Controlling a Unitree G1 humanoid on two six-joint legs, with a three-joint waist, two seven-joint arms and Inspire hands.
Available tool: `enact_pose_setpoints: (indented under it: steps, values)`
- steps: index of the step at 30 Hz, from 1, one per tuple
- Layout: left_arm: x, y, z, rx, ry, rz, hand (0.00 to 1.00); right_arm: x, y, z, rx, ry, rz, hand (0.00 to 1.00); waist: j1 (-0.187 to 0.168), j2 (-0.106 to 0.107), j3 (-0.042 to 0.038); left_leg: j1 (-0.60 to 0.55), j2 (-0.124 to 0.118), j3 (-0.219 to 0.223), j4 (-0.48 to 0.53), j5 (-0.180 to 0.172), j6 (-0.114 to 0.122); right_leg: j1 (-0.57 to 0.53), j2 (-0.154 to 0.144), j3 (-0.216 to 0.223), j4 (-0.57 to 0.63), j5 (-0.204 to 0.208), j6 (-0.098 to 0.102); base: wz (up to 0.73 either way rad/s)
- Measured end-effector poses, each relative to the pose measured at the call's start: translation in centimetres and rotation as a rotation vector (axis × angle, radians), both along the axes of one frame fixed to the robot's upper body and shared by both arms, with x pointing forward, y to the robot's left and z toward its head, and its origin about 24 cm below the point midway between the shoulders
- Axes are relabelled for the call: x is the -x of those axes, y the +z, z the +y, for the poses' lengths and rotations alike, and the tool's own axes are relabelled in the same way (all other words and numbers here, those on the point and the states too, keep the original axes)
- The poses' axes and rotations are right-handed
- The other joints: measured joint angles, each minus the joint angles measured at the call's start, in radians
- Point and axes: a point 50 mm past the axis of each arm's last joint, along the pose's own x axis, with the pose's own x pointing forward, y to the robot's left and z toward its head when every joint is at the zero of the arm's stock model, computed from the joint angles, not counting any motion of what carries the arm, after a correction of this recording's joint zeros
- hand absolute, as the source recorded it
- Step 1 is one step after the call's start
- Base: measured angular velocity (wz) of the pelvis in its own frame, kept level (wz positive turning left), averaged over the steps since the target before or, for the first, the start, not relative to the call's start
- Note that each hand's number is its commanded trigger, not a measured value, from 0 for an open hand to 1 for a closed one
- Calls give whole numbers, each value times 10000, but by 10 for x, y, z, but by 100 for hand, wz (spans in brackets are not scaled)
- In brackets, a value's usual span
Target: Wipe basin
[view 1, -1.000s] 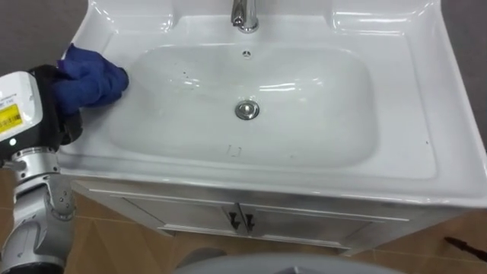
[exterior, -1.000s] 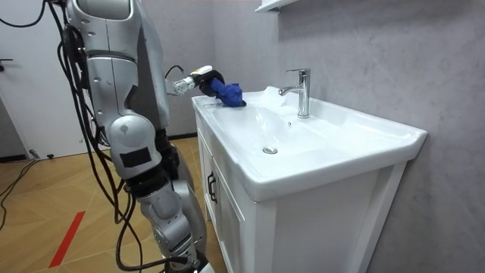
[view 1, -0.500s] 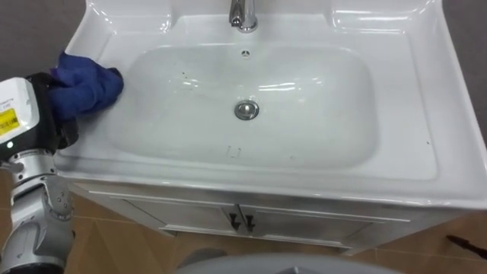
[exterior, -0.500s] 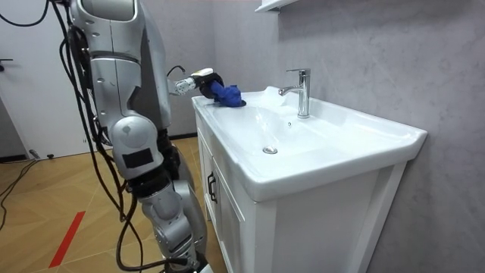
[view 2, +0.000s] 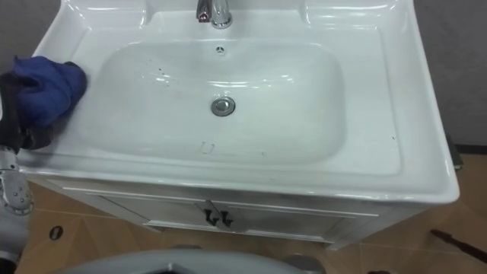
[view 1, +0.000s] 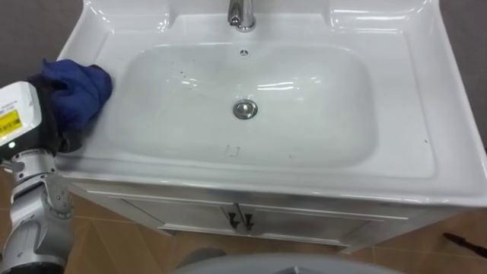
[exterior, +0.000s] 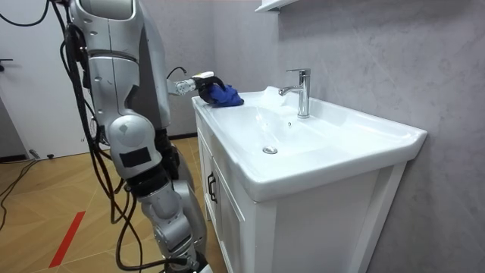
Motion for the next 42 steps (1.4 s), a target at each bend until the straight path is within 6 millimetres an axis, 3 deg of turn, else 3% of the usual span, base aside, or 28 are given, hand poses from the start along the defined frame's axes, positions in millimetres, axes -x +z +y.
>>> enact_pose_setpoints:
  steps: [8,23,29,42]
  values:
    - [-2,-2,-1,2440,454,-301,0,-5,0,0,99,-238,-235,0,29,-46,34,-42,0,30,38,0,0,-48,-21,-28,6,-7,6,0]
    - [-8,1,-13,5798,48,-1079,0,-9,0,1,138,-171,-237,0,34,-97,24,-183,-1,8,35,1,2,-176,-7,5,-62,2,5,1]
    - [-15,15,-21,6385,-774,-1533,0,-9,0,1,46,-143,-327,0,-16,-46,48,-175,-8,10,22,1,1,-157,-20,-3,-76,1,7,0]
    - [-19,23,-29,6590,-1653,-1395,0,-9,0,0,203,-49,-378,0,-210,38,81,-107,1,138,21,0,2,-169,-27,104,-32,-1,10,-2]
